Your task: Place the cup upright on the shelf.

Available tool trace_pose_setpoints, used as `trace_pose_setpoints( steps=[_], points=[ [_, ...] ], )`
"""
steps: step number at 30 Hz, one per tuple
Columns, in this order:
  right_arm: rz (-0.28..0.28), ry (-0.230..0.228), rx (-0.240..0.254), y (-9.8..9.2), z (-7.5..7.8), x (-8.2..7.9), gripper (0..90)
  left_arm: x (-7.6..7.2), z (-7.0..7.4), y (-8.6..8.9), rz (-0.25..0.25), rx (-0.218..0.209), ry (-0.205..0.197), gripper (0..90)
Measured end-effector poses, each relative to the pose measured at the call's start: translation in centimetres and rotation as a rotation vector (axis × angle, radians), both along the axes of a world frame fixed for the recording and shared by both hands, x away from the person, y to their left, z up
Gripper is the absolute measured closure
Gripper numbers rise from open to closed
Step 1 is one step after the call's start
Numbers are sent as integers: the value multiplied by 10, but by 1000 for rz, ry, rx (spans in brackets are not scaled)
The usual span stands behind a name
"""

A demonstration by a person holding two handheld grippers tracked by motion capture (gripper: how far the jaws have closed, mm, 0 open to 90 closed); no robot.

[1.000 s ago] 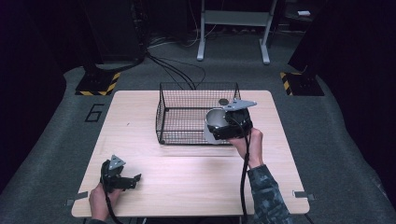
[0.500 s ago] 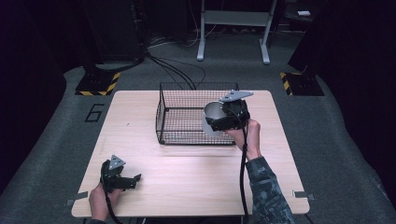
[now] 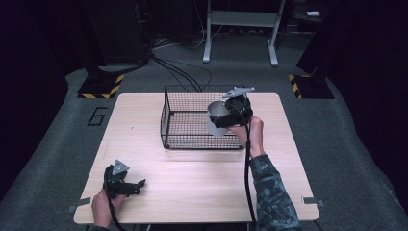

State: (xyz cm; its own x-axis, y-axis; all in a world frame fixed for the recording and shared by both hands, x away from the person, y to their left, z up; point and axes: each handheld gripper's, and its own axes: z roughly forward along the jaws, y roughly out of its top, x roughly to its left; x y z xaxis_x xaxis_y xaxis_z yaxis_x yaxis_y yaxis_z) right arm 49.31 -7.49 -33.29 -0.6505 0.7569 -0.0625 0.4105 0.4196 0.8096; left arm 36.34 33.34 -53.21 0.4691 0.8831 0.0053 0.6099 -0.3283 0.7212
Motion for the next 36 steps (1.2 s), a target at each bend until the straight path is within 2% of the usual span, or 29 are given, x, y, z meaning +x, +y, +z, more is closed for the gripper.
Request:
trace_pose_setpoints(
  steps=[7, 11, 18, 20, 21, 26, 28, 36],
  points=[
    [-13, 15, 6, 0, -3, 11, 55, 0, 0, 0, 3, -2, -3, 4],
    [-15, 5, 6, 0, -2, 17, 55, 0, 0, 0, 2, -1, -4, 4],
    [-26, 14, 2, 5, -4, 25, 55, 0, 0, 0, 4, 0, -5, 4],
    [-32, 13, 2, 7, -5, 28, 55, 0, 1, 0, -2, 3, 6, 4],
    [-36, 23, 5, 8, -6, 29, 55, 0, 0, 0, 5, -2, -5, 4],
    [-35, 22, -9, 7, -12, 38, 55, 0, 0, 0, -1, -1, 4, 4],
    [-47, 32, -1, 7, -15, 41, 55, 0, 0, 0, 4, -2, -4, 4],
    [-61, 40, -21, 10, -24, 51, 55, 0, 0, 0, 4, -1, -5, 4]
  ],
)
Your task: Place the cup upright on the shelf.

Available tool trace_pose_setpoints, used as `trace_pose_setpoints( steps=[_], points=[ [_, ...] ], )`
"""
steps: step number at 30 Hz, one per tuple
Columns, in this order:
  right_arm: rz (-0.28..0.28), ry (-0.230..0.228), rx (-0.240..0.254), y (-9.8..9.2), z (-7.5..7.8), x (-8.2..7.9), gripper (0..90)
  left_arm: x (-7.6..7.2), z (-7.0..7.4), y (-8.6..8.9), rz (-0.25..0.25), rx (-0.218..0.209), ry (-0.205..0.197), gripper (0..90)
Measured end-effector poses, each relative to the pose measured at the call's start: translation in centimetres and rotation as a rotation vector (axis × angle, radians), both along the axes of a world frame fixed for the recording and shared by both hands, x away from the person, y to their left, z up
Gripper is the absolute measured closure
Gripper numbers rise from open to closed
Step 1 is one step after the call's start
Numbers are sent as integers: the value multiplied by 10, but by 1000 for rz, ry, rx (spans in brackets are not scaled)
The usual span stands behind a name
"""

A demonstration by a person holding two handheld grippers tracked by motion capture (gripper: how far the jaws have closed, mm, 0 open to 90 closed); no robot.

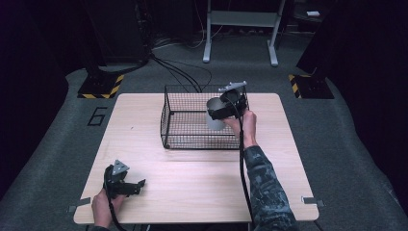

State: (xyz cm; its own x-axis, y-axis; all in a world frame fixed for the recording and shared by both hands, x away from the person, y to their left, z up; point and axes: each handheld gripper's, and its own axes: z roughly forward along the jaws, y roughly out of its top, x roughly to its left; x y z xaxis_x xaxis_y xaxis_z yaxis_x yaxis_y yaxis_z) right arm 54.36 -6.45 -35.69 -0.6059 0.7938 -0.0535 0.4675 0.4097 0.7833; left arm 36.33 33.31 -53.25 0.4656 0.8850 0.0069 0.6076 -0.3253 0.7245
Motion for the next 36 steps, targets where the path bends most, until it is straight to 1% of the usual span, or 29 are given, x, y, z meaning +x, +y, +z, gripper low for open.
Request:
trace_pose_setpoints(
  steps=[4, 5, 6, 7, 10, 12, 13, 14, 15, 16, 17, 19, 20, 21, 28, 29, 30, 31, 33, 34, 35, 36],
  points=[
    [-12, 25, 3, 2, -5, 4, 55, 0, 0, 0, 0, -1, 1, 4],
    [-12, 18, 4, 3, -6, 5, 55, 0, 0, 0, 1, 0, 0, 4],
    [-17, 22, 4, 3, -8, 7, 55, 0, 0, 0, -1, -1, 1, 4],
    [-11, 24, -3, 3, -9, 8, 55, 0, 0, 0, 0, 0, 1, 4],
    [-25, 36, 8, 4, -14, 11, 55, 0, 0, 0, -2, 0, 2, 4],
    [-28, 46, 4, 4, -16, 12, 55, 0, 0, 0, 0, 2, 1, 4],
    [-27, 43, 7, 4, -17, 13, 55, 0, 0, 0, 0, -1, 0, 4],
    [-22, 50, 1, 4, -18, 14, 55, 0, 0, 0, -1, -1, 1, 4],
    [-31, 56, 4, 5, -20, 14, 55, 0, 0, 0, -3, -1, 3, 4],
    [-28, 53, 4, 5, -21, 15, 55, 0, 0, 0, -1, -1, 1, 4],
    [-29, 63, 2, 5, -22, 16, 55, 0, 0, 0, 0, -1, 1, 4],
    [-34, 69, 12, 6, -24, 16, 55, 0, 0, 0, 0, 0, 1, 4],
    [-32, 75, 10, 7, -25, 17, 55, 0, 0, 0, 0, 0, 0, 4],
    [-26, 65, 9, 8, -26, 17, 55, 0, 0, 0, 0, 2, 2, 4],
    [-33, 101, 7, 11, -36, 18, 55, 0, 0, 0, -1, 1, 3, 4],
    [-30, 100, -3, 11, -38, 18, 55, 0, 0, 0, 0, 1, 1, 4],
    [-39, 104, 0, 12, -40, 18, 55, 0, 0, 0, -3, -1, 5, 4],
    [-31, 100, -2, 12, -41, 19, 55, 0, 0, 0, -1, -1, 0, 4],
    [-39, 119, -2, 13, -45, 20, 55, 0, 0, 0, 0, 1, 2, 4],
    [-31, 114, -11, 13, -46, 21, 55, 0, 0, 0, 0, 0, 0, 4],
    [-32, 119, -11, 14, -48, 21, 54, 0, 0, 0, 1, 0, 0, 4],
    [-33, 114, -20, 14, -49, 21, 55, 0, 0, 0, -1, -1, 1, 4]
  ],
)
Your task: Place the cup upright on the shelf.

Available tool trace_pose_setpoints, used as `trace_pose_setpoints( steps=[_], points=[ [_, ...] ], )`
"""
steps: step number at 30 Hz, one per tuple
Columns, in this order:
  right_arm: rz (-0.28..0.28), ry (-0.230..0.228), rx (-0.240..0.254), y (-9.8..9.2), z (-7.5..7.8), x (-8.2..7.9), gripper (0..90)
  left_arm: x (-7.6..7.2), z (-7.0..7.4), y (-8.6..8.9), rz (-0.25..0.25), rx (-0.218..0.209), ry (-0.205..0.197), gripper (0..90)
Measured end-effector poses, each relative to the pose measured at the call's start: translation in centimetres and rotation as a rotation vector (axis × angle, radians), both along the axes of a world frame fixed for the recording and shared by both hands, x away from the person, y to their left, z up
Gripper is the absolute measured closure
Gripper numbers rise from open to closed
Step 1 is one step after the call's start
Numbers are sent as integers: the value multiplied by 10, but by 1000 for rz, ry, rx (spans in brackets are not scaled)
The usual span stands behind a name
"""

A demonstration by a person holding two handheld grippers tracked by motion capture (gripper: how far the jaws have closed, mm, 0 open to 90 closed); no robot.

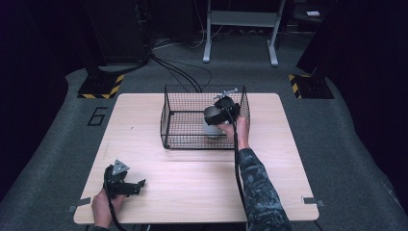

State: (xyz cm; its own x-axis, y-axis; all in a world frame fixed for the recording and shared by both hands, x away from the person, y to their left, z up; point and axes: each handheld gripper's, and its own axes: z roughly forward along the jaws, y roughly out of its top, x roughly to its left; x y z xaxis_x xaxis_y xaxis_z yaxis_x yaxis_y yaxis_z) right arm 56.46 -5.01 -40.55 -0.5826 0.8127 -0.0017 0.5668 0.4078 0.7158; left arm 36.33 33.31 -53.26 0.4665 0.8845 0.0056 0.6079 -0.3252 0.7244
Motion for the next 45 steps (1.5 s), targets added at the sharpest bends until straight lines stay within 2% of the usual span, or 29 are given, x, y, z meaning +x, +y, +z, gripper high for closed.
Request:
trace_pose_setpoints(
  steps=[8, 15, 17, 26, 29, 31, 36, 38, 40, 45],
  points=[
    [-4, 27, -11, 3, -8, 0, 54, 0, 0, 0, 2, 3, 0, 4],
    [-2, 22, -36, 5, -16, 0, 54, 0, 0, 0, 1, 3, 1, 4],
    [-4, 15, -32, 5, -16, 0, 54, 0, 0, 0, 2, 3, 0, 4],
    [6, 24, -77, 9, -15, -3, 50, 0, 0, 0, 2, 2, 0, 4],
    [1, 28, -61, 9, -15, -3, 40, 0, 1, 0, 0, 5, 5, 4],
    [1, 26, -34, 6, -12, -4, 0, 0, 0, 0, 1, 2, 1, 4],
    [9, 18, 5, -1, -3, -10, 0, 0, 0, 0, 2, 3, 1, 4],
    [13, 9, 38, -5, 2, -14, 0, 0, 0, 0, 1, 2, 1, 4],
    [30, 14, 50, -9, 7, -18, 0, 0, 0, 0, -1, 4, 5, 4],
    [71, -11, 72, -17, 19, -31, 0, 0, 0, 0, 2, 1, -1, 4]
  ],
)
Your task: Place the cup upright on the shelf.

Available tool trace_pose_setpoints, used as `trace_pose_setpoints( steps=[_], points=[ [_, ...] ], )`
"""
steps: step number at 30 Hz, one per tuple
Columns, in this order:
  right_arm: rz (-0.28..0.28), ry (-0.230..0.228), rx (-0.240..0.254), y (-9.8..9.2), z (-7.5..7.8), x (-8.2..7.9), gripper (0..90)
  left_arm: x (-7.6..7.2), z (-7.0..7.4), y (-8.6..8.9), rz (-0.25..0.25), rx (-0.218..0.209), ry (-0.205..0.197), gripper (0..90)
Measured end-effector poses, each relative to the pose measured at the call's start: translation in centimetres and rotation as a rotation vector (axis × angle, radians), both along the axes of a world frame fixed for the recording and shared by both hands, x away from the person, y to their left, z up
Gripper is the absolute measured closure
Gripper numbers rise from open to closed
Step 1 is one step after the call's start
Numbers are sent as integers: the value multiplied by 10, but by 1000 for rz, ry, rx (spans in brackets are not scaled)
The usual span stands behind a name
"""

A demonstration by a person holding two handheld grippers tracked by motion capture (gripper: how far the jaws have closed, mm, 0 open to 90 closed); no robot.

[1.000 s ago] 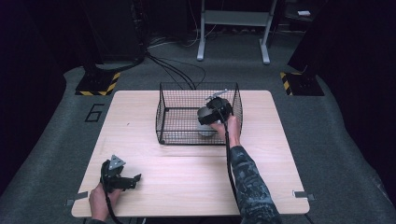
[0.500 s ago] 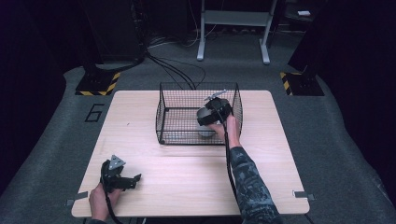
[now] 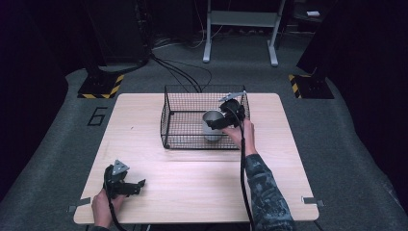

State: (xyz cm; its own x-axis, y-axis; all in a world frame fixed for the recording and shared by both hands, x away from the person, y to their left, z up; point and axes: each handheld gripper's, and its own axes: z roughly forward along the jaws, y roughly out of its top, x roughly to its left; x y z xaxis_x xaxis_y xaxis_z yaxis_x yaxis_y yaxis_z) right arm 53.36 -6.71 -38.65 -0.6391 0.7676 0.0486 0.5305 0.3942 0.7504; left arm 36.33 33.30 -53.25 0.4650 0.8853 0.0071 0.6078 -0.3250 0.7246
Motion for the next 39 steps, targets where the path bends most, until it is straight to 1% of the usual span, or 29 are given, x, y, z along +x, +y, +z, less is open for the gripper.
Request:
trace_pose_setpoints(
  steps=[1, 2, 3, 4, 5, 6, 7, 9, 12, 13, 16, 17, 18, 20, 22, 24, 26, 31, 33, 36, 37, 38, 39],
  points=[
    [6, -13, 2, -1, 2, -3, 0, 0, 0, 0, -1, 0, 2, 4],
    [10, -13, 7, -2, 5, -8, 0, 0, 0, 0, 1, 1, 1, 4],
    [21, -29, 6, -3, 7, -12, 0, 0, 0, 0, -1, 1, 2, 4],
    [17, -33, 12, -4, 10, -17, 0, 0, 0, 0, -1, 0, 2, 4],
    [26, -39, 15, -5, 13, -22, 0, 0, 0, 0, 0, 2, 2, 4],
    [42, -54, 12, -6, 15, -26, 0, 0, 0, 0, -1, 1, 2, 4],
    [40, -53, 19, -6, 16, -30, 0, 0, 0, 0, -1, 1, 2, 4],
    [53, -68, 13, -8, 19, -39, 0, 0, 0, 0, 0, 1, 1, 4],
    [73, -89, 10, -11, 22, -51, 0, 0, 1, 0, -4, 3, 8, 4],
    [74, -96, 5, -13, 22, -55, 0, 0, 0, 0, 0, 0, 2, 4],
    [78, -106, 2, -18, 22, -66, 0, 0, 0, 0, -1, 2, 2, 4],
    [77, -107, 0, -21, 21, -72, 0, 0, 0, 0, -3, -1, 5, 4],
    [79, -111, -4, -23, 20, -74, 0, 0, 0, 0, -4, 6, 0, 4],
    [73, -120, -5, -29, 16, -84, 0, 0, 1, 1, -9, 6, 6, 4],
    [66, -119, -10, -34, 12, -91, 0, 0, 0, 0, -5, 6, 0, 4],
    [56, -125, -18, -41, 6, -97, 0, 0, 1, 1, -6, 8, 5, 4],
    [43, -113, -22, -47, 0, -102, 0, 0, 0, 0, -3, 5, -2, 4],
    [-8, -83, -39, -67, -24, -116, 0, 0, 0, 0, -3, 7, -1, 4],
    [-27, -79, -45, -75, -32, -120, 0, 0, 0, 0, -2, 7, -1, 4],
    [-57, -66, -66, -85, -46, -125, 0, 0, 0, 0, -4, 6, 0, 4],
    [-67, -54, -69, -89, -49, -127, 0, 0, 0, 0, -4, 6, 0, 4],
    [-73, -53, -72, -93, -54, -128, 0, 0, 0, 0, -3, 7, -1, 4],
    [-92, -45, -73, -100, -62, -131, 0, 0, 0, 0, -5, 6, 0, 4]
  ],
)
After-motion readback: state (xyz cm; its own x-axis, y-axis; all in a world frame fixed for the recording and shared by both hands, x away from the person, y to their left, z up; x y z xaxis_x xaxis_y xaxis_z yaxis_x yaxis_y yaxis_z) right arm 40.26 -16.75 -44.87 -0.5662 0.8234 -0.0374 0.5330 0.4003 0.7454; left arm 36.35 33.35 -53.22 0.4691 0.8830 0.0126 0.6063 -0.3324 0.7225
